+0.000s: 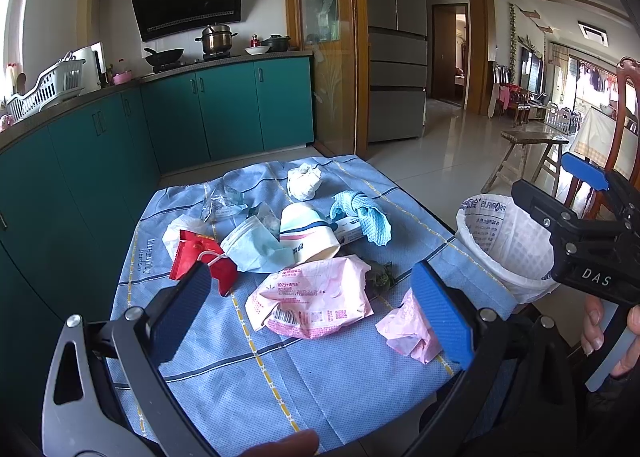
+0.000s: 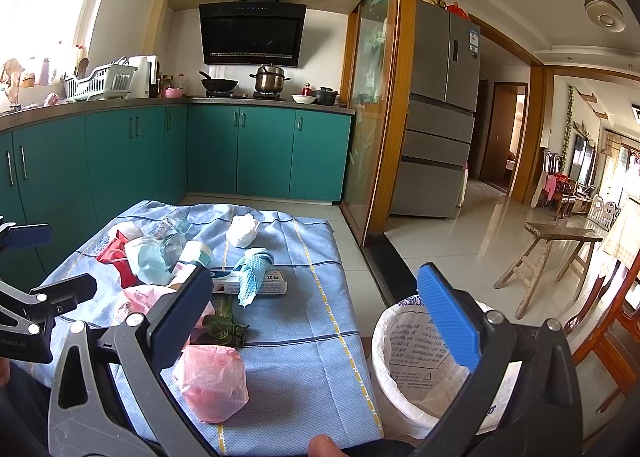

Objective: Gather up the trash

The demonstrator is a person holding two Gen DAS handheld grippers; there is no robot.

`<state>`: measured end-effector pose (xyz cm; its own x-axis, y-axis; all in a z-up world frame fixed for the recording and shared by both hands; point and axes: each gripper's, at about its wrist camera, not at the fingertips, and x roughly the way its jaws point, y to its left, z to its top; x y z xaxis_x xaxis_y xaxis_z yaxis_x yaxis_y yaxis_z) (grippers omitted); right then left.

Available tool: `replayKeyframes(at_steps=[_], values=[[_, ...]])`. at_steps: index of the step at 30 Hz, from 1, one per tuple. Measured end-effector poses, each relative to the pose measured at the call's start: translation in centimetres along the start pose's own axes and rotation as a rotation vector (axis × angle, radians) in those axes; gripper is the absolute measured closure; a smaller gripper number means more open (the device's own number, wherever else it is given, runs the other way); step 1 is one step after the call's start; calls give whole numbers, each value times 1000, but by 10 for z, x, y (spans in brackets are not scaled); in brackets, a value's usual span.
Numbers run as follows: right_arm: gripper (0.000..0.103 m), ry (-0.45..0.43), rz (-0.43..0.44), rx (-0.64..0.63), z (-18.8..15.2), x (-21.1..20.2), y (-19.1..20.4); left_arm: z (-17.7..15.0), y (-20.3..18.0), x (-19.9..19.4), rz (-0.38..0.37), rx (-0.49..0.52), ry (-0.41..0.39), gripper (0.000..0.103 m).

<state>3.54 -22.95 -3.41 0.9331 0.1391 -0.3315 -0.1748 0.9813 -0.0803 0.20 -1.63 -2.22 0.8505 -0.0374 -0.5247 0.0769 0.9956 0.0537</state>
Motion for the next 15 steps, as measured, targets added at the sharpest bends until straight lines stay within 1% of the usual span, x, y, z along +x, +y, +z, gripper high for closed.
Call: replayKeyframes(at_steps=[15], values=[[3, -7, 8, -18, 5, -4, 3, 2, -2, -2, -12, 3, 13, 3]])
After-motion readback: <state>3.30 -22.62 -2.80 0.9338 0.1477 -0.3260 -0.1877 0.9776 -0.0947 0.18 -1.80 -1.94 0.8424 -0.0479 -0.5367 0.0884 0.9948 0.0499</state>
